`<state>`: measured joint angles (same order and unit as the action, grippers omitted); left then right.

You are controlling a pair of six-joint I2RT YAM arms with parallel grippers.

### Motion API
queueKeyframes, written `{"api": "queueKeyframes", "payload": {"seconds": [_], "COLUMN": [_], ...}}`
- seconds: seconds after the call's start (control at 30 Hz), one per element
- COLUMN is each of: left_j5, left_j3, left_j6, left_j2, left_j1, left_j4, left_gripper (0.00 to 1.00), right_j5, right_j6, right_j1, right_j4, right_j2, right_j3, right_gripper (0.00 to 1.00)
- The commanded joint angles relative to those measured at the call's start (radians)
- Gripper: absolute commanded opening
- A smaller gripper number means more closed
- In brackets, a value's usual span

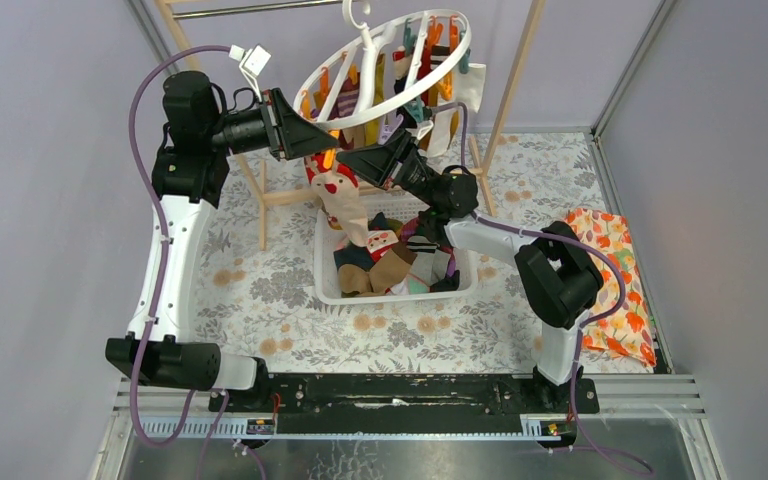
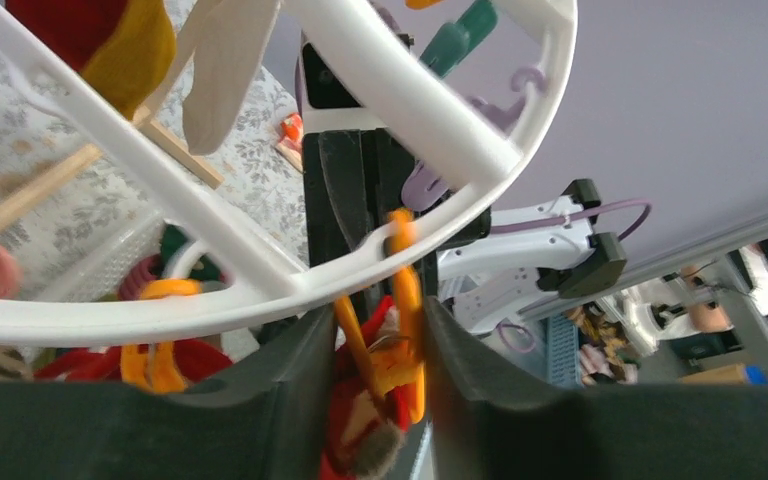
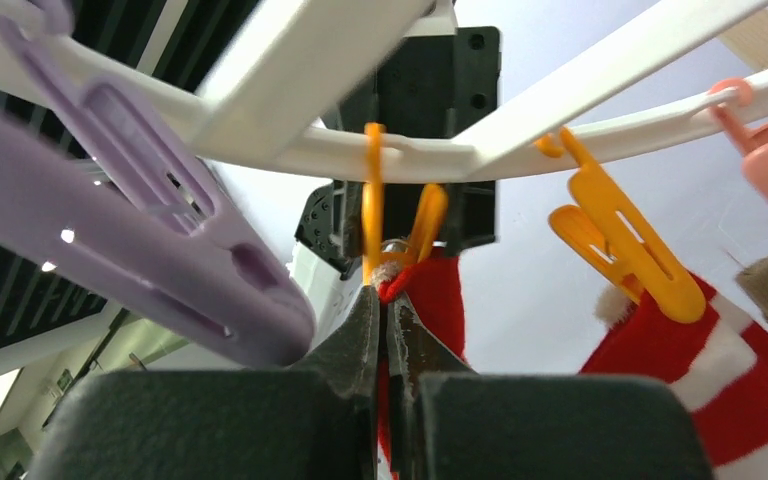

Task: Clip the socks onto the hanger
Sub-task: Clamp the sock onto the hanger.

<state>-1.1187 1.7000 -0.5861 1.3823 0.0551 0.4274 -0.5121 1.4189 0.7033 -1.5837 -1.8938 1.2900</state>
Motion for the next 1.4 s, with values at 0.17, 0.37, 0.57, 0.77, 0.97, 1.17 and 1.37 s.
{"api": "queueKeyframes", "payload": {"seconds": [0.17,0.37,0.57,0.77,0.97,1.17,1.37], "left_j5": [-0.035,0.004,0.080,0.108,0.136,0.163,0.180], "left_j3": [-0.017,-0.014,-0.074,-0.143,-0.122,-0.103,-0.083], "left_j6": [0.020,0.084,0.221,0.276,0.269,0.286,0.318], "left_j2": [-0.052,-0.072,-0.120,-0.137,-0.120,-0.119,-0.129], "left_j1": [0.000,-0.004,-0.008,-0.009,-0.009,-0.010,-0.011], "left_j4": [-0.060,0.014,0.139,0.140,0.117,0.128,0.152], "left_gripper": [0.70,0.94,0.94,0.60,0.19,0.07,0.07], "right_j5": [0.079,0.146,0.157,0.141,0.136,0.138,0.125], "right_j6": [-0.007,-0.010,0.006,0.006,-0.037,-0.185,-0.348], "right_j1": [0.021,0.021,0.022,0.017,0.000,-0.071,-0.146], "right_j4": [-0.138,-0.136,-0.134,-0.130,-0.100,0.065,0.209], "right_j2": [0.016,0.021,-0.006,-0.013,0.031,0.161,0.286], "right_j3": [0.037,-0.005,0.002,0.002,-0.065,-0.208,-0.311], "right_gripper": [0.00,0.06,0.20,0.25,0.34,0.63,0.79]}}
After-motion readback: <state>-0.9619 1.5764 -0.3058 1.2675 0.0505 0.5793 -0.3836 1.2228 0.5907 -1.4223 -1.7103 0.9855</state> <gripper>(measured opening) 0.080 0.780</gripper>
